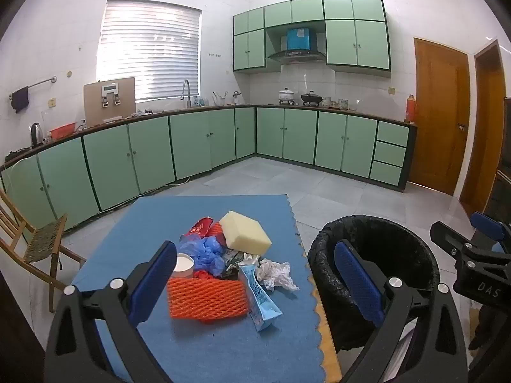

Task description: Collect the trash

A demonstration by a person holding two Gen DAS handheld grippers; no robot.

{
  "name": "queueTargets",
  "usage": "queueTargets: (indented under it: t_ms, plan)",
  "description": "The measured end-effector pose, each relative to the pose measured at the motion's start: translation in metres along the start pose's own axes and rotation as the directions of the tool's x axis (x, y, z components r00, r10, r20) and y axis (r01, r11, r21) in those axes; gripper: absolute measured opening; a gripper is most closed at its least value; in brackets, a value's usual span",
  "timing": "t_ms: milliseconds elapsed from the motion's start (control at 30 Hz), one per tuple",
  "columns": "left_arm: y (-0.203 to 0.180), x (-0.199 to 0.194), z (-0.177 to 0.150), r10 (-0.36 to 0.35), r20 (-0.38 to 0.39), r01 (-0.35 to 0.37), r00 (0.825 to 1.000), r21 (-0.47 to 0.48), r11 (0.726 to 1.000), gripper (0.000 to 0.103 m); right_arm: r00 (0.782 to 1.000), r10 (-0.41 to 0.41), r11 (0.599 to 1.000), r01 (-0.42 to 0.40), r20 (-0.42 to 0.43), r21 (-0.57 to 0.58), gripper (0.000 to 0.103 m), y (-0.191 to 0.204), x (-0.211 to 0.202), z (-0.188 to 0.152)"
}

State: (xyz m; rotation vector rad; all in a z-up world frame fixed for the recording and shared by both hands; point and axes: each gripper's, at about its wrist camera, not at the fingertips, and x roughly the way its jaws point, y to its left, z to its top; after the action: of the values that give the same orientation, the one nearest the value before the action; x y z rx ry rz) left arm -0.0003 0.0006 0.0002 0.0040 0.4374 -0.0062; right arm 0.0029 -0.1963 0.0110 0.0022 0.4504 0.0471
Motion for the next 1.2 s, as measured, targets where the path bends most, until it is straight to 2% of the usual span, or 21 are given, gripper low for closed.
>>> queueTargets:
  t_ms: [767,1200]
  plan:
    - [-0.0089,0.0012,-0.0053,0.007,0.002,-0.007,1.000,0.001,1.000,0.097,1.000,-0.001,1.000,0.001,0.009,0.003,0.098,0.0027,0.0032,-0.0013]
    - [-0.0012,-0.0002,-0.0007,0.003,-0.002,-0.003,1.000,-0.001,1.000,0.097,1.000,-0.001,1.000,0.001,0.008,0.003,0.098,0.0003,-0.0007,0.0015]
